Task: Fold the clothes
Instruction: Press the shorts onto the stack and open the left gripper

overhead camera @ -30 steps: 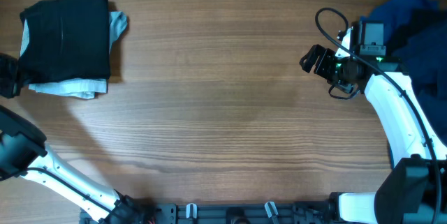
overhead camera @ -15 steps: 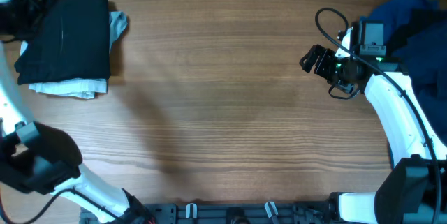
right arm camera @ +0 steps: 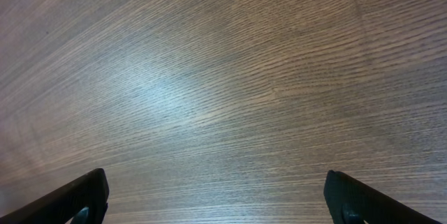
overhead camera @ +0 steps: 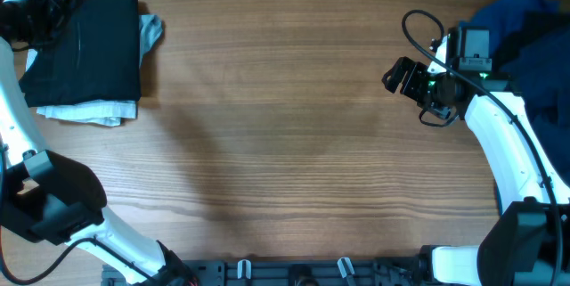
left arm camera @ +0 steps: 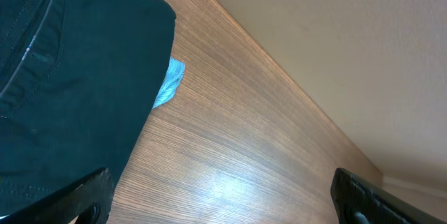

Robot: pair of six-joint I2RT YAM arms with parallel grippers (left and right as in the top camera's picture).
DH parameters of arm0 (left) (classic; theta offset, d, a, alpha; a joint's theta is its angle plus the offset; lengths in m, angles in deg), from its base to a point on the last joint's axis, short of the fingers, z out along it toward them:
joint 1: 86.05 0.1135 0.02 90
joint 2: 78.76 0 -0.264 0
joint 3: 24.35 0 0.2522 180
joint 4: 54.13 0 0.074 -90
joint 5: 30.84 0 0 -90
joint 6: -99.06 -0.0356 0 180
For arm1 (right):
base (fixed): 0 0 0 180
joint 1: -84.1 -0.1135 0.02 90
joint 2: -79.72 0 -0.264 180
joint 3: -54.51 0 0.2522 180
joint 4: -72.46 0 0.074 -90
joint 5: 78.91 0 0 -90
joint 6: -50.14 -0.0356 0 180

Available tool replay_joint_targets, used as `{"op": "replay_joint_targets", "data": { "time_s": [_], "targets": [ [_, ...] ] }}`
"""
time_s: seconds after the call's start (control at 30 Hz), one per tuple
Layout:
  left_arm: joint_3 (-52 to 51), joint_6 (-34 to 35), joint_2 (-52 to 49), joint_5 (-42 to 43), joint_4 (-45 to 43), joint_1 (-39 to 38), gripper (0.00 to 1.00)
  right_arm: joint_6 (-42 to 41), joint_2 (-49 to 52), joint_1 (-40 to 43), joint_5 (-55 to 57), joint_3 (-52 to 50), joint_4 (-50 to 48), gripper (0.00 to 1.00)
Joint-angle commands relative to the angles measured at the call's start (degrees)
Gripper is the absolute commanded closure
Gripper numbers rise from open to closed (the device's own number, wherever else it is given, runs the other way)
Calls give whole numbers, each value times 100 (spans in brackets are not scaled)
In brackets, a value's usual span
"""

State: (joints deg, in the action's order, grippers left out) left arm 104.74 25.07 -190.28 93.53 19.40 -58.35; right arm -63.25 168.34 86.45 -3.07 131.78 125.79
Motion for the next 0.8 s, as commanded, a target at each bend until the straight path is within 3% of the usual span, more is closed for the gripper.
{"op": "replay_joint_targets", "data": {
  "time_s": [0.0,0.53,0.77],
  "targets": [
    [-28,9,-2,-37,0,-7,0,-79,42,13,-70,-11,-11,0],
    [-28,9,-2,-37,0,-7,0,-79,39,13,-70,-11,-11,0],
    [-28,9,-2,-37,0,-7,0,-74,-1353,13,-66,-11,-2,0]
  ]
}}
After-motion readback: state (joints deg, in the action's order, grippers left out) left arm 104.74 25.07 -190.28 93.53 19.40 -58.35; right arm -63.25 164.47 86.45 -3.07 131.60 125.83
